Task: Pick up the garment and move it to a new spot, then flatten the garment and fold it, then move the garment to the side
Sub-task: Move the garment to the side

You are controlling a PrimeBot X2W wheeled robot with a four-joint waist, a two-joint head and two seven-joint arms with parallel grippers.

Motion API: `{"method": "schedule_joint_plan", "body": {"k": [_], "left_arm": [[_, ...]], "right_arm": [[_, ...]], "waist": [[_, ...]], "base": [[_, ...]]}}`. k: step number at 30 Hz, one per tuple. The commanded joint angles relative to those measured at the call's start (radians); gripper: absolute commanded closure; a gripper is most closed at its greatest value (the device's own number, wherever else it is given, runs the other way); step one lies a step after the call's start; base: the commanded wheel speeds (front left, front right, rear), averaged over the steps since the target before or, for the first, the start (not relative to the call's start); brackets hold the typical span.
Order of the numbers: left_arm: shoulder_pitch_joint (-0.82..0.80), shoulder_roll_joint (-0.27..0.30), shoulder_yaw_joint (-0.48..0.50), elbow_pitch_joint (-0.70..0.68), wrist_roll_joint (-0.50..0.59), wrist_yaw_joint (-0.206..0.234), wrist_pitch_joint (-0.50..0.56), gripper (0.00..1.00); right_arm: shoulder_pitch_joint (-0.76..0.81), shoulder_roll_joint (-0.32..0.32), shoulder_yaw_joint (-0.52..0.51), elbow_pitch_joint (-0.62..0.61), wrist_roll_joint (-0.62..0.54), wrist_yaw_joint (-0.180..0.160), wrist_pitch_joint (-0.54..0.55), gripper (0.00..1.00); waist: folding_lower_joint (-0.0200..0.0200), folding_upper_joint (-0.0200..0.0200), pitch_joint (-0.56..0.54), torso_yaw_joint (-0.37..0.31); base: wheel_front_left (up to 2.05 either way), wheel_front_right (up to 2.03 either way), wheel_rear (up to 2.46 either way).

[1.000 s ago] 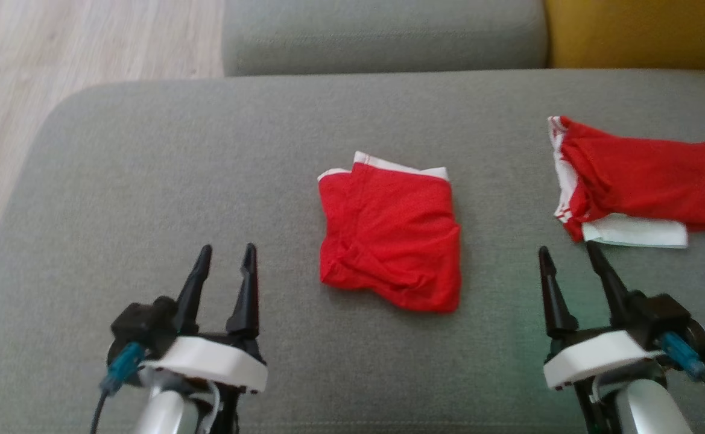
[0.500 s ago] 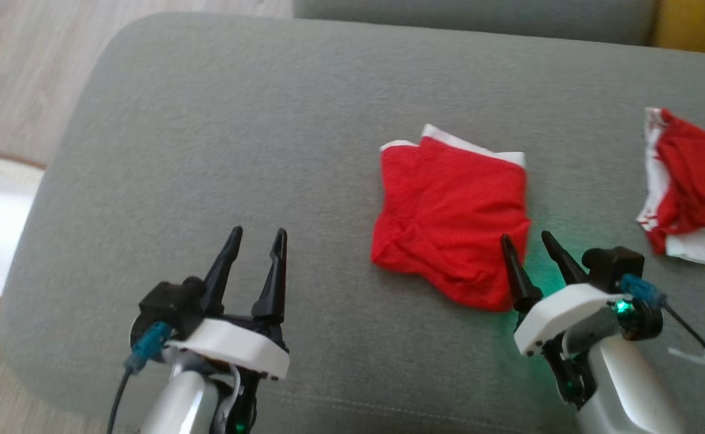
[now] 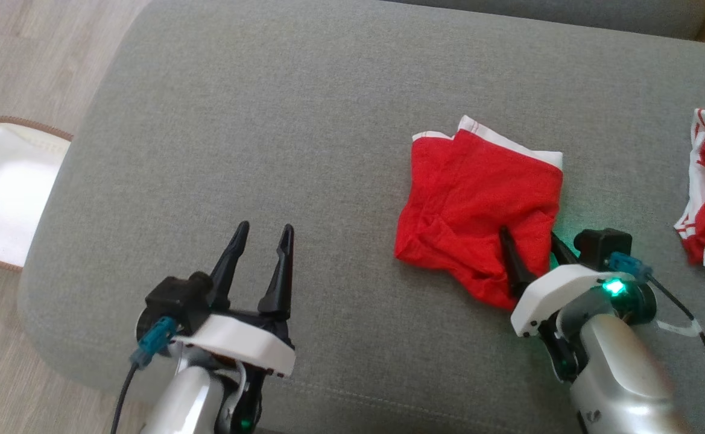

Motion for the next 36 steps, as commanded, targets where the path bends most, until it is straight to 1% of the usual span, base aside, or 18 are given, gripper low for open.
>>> {"method": "schedule_joint_plan", "body": {"k": [1,2,3,6,9,14,16,19,20,26,29,32,34,36], "left_arm": [[-0.051,0.002,0.022,-0.033,-0.012,0.003,-0.008,0.00],[-0.051,0.002,0.022,-0.032,-0.012,0.004,-0.008,0.00],[-0.051,0.002,0.023,-0.032,-0.012,0.006,-0.008,0.00],[-0.048,0.002,0.031,-0.029,-0.010,0.006,-0.008,0.00],[-0.045,0.002,0.040,-0.025,-0.008,0.003,-0.008,0.00],[-0.040,0.002,0.051,-0.029,-0.008,-0.002,-0.008,0.00],[-0.039,0.002,0.052,-0.032,-0.009,-0.003,-0.008,0.00],[-0.039,0.002,0.053,-0.036,-0.011,-0.001,-0.008,0.00],[-0.039,0.002,0.053,-0.036,-0.011,-0.001,-0.008,0.00],[-0.048,0.002,0.052,-0.045,-0.016,0.000,-0.008,0.00],[-0.062,0.002,0.045,-0.048,-0.020,-0.002,-0.008,0.00],[-0.080,0.002,0.037,-0.049,-0.023,-0.002,-0.008,0.00],[-0.094,0.002,0.030,-0.050,-0.024,-0.003,-0.008,0.00],[-0.106,0.002,0.023,-0.053,-0.026,-0.004,-0.008,0.00]], "right_arm": [[-0.037,-0.001,0.023,0.002,-0.018,-0.001,-0.016,0.17],[-0.045,-0.001,0.026,0.012,-0.024,-0.001,-0.025,0.84],[-0.052,-0.001,0.032,0.020,-0.037,-0.001,-0.033,1.00],[-0.074,-0.009,0.068,0.034,-0.132,-0.001,-0.065,1.00],[-0.089,-0.030,0.102,0.032,-0.201,-0.001,-0.090,1.00],[-0.103,-0.101,0.176,-0.002,-0.265,-0.001,-0.105,1.00],[-0.111,-0.150,0.214,-0.026,-0.277,-0.001,-0.100,1.00],[-0.131,-0.244,0.270,-0.067,-0.272,-0.001,-0.079,1.00],[-0.131,-0.244,0.270,-0.067,-0.272,-0.001,-0.079,1.00],[-0.192,-0.480,0.349,-0.139,-0.209,-0.001,-0.006,1.00],[-0.228,-0.590,0.368,-0.151,-0.175,-0.001,0.025,1.00],[-0.258,-0.680,0.398,-0.142,-0.167,-0.001,0.065,1.00],[-0.277,-0.727,0.404,-0.127,-0.171,-0.001,0.095,1.00],[-0.291,-0.760,0.398,-0.112,-0.172,-0.001,0.120,1.00]], "waist": [[0.0000,-0.0001,-0.003,-0.005],[0.0000,-0.0001,-0.005,-0.009],[0.0000,-0.0001,-0.008,-0.015],[0.0000,-0.0001,-0.020,-0.038],[0.0000,-0.0001,-0.036,-0.067],[0.0000,-0.0001,-0.056,-0.123],[0.0000,-0.0001,-0.060,-0.144],[0.0000,-0.0001,-0.059,-0.171],[0.0000,-0.0001,-0.059,-0.171],[0.0000,-0.0001,-0.025,-0.206],[0.0000,-0.0001,0.003,-0.211],[0.0000,-0.0001,0.030,-0.208],[0.0000,-0.0001,0.049,-0.201],[0.0000,-0.0001,0.067,-0.193]], "base": [[0.00,0.00,0.00],[0.00,0.00,0.00],[0.00,0.00,0.00],[0.00,0.00,0.00],[0.00,0.00,0.00],[0.00,0.00,0.00],[0.00,0.00,0.00],[0.00,0.00,0.00],[0.00,0.00,0.00],[0.00,0.00,0.00],[0.00,0.00,0.00],[0.00,0.00,0.00],[0.00,0.00,0.00],[0.00,0.00,0.00]]}}
